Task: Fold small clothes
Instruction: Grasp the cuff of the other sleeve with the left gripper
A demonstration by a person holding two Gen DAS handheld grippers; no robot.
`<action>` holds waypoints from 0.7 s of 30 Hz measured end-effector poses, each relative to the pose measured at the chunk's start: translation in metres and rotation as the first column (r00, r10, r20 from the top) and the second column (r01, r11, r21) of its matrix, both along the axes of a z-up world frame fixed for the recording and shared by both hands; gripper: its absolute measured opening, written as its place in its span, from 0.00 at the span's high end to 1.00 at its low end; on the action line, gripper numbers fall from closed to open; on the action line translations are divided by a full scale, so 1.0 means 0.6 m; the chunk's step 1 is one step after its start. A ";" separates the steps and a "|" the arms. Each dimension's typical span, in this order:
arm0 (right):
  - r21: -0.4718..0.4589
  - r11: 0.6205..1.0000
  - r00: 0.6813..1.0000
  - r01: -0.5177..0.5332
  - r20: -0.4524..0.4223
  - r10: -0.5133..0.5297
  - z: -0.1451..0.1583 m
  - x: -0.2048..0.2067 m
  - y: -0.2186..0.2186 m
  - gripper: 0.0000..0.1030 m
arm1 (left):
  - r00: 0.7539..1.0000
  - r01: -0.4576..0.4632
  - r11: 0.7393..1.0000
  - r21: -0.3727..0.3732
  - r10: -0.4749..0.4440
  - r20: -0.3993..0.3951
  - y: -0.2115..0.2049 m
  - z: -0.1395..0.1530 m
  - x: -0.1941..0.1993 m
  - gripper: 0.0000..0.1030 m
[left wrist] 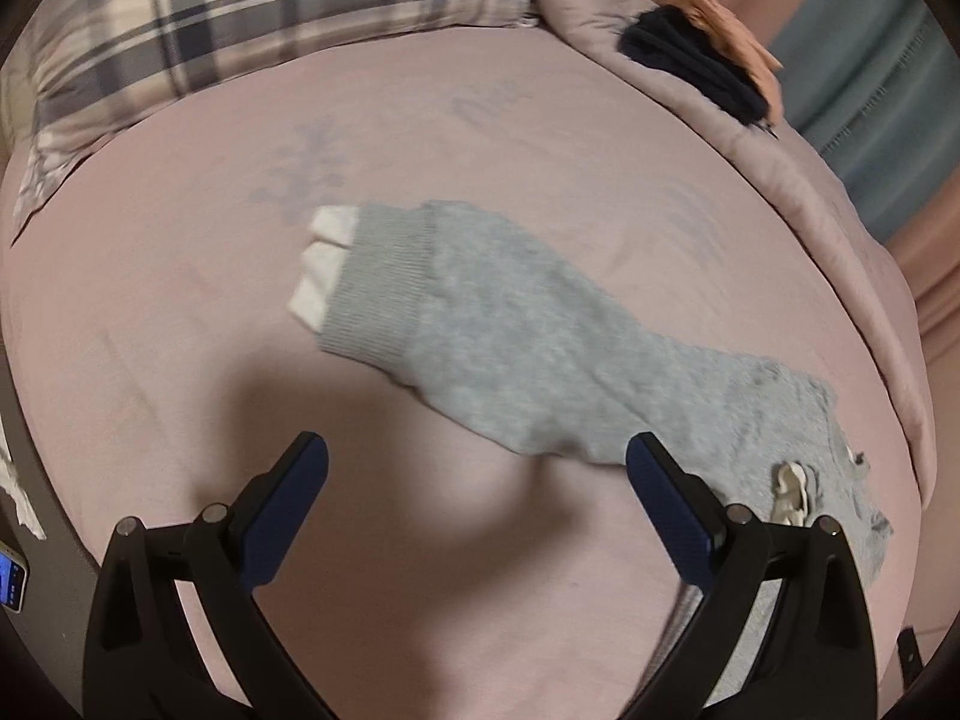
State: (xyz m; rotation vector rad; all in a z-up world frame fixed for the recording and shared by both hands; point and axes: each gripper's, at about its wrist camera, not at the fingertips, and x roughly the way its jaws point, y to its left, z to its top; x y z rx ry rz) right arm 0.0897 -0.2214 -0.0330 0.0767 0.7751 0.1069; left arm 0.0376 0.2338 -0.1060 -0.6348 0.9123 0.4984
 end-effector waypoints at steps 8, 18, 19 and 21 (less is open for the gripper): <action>0.041 0.999 1.000 -0.009 -0.017 0.010 -0.010 -0.011 0.003 0.14 | 0.996 -0.082 0.995 -0.060 0.084 0.036 0.041 -0.015 -0.021 0.03; 0.035 0.999 0.999 -0.010 -0.038 0.012 -0.021 -0.011 0.008 0.14 | 0.987 -0.130 0.986 -0.104 0.138 0.078 0.075 -0.043 0.020 0.27; 0.036 0.999 0.999 -0.012 -0.038 0.013 -0.021 -0.010 0.009 0.14 | 0.986 -0.137 0.986 -0.100 0.145 0.077 0.077 -0.044 0.022 0.35; 0.036 0.999 0.999 -0.016 -0.040 0.018 -0.021 -0.009 0.011 0.14 | 0.985 -0.143 0.986 -0.089 0.150 0.083 0.080 -0.047 0.027 0.53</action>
